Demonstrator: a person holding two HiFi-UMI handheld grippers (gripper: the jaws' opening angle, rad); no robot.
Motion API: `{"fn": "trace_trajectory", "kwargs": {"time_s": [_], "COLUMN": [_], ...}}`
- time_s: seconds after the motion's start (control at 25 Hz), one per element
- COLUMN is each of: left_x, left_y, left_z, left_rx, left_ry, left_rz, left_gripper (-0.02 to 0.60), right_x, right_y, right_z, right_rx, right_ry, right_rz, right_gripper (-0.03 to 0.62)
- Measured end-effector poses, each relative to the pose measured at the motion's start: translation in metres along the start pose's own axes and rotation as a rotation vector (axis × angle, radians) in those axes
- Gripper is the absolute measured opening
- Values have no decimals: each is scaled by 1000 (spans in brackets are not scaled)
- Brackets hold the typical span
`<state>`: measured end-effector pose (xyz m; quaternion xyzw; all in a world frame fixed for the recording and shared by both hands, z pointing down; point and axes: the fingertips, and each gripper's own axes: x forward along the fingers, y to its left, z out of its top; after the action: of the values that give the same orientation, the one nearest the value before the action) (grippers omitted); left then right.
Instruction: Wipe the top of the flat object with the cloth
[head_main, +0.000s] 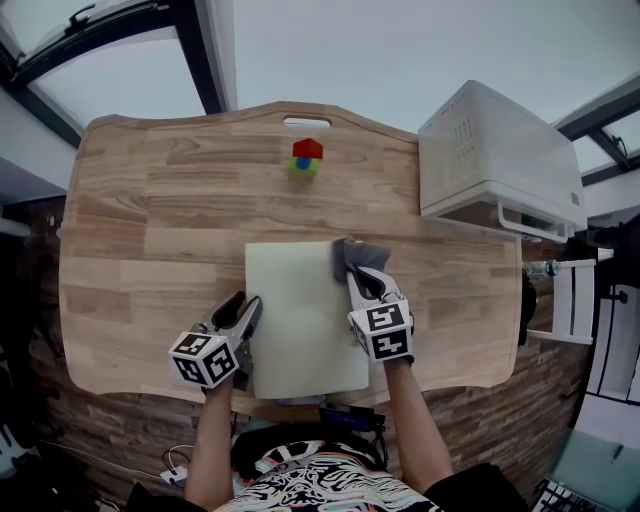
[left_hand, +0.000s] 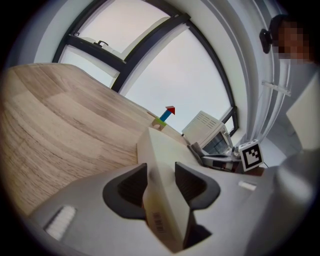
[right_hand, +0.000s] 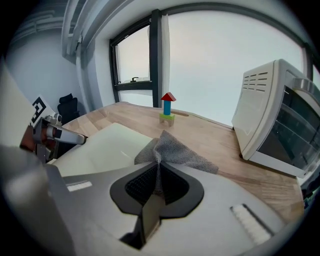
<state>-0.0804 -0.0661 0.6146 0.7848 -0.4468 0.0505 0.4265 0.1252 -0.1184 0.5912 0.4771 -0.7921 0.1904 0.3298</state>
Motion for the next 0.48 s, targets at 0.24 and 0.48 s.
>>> {"fn": "trace_trajectory", "kwargs": {"time_s": [0.24, 0.48], "left_x": [0, 2], "left_y": [0, 0], "left_z": [-1, 0], "left_rx": [-22, -37], "left_ry": [-3, -10], "left_rz": [-15, -32], "left_gripper": [196, 196], "right_x": [7, 11], "right_y": [3, 3], "right_z": [3, 7], "right_rx": [-18, -25], "right_ry": [53, 99], "right_rz": [44, 61], "right_gripper": [9, 9]}}
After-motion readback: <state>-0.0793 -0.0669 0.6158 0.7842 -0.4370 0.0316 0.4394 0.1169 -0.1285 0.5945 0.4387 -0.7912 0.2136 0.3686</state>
